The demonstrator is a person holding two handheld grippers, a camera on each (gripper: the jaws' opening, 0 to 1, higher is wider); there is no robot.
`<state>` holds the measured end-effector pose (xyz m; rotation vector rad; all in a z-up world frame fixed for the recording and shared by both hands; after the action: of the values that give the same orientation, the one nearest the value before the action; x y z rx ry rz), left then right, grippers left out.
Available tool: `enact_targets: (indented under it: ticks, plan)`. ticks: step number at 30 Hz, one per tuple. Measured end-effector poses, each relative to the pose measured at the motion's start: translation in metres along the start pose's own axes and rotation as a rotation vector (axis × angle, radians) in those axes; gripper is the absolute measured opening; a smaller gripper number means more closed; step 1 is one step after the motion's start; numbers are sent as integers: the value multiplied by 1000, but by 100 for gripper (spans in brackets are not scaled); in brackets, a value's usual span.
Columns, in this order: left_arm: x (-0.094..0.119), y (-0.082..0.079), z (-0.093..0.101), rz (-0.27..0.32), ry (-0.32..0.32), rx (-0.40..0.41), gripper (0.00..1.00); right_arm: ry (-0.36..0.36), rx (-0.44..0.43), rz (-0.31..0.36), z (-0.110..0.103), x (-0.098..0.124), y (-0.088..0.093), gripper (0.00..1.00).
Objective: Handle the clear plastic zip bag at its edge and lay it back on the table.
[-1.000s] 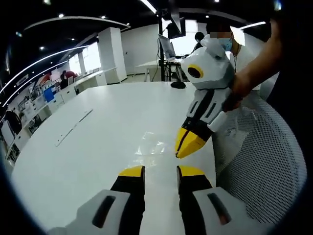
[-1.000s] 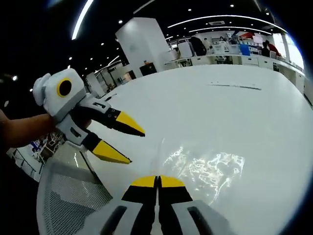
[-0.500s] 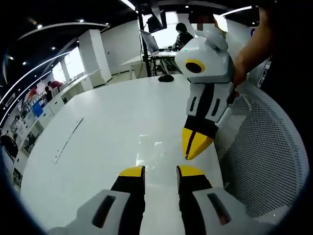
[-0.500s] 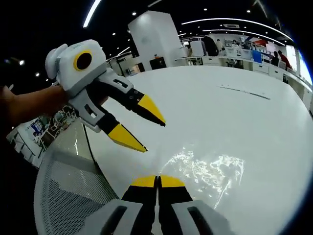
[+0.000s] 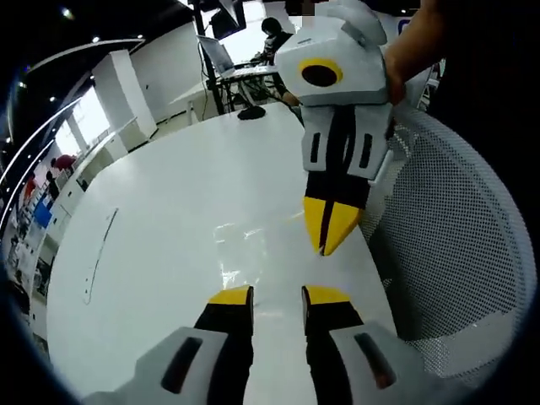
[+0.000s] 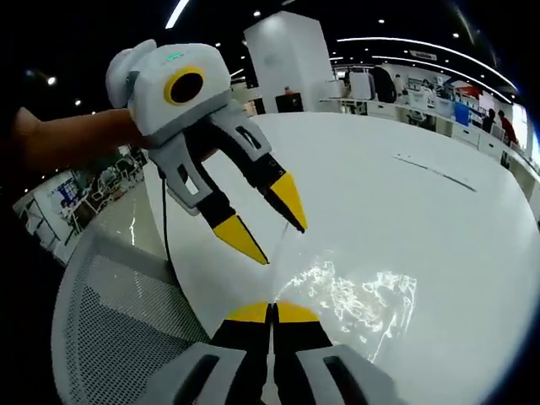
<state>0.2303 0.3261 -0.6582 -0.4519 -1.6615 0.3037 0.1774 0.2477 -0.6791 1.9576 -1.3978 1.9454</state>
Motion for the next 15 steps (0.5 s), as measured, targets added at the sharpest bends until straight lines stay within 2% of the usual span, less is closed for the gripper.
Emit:
enact_targets:
  ticks: [5,15]
  plan:
    - [-5,3,3,-33,19,-40,16,13,59,-11,-4,0,0,0]
    - [-10,11,10,-76,45,-78,9,31,101,-3,-3,1,-2,0]
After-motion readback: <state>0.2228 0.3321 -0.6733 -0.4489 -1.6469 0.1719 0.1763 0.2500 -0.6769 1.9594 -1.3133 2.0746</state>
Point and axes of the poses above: the point that each gripper's makers call its tool centre point, and the gripper's own axes: x roughly backward along the fingers, z roughly to its right, y roughly out of its underside, the point moved 5 cm from there along x, roughly backward along the fingers, and after that the axes turned 15 degrees about -z, right-handed, at the moved point
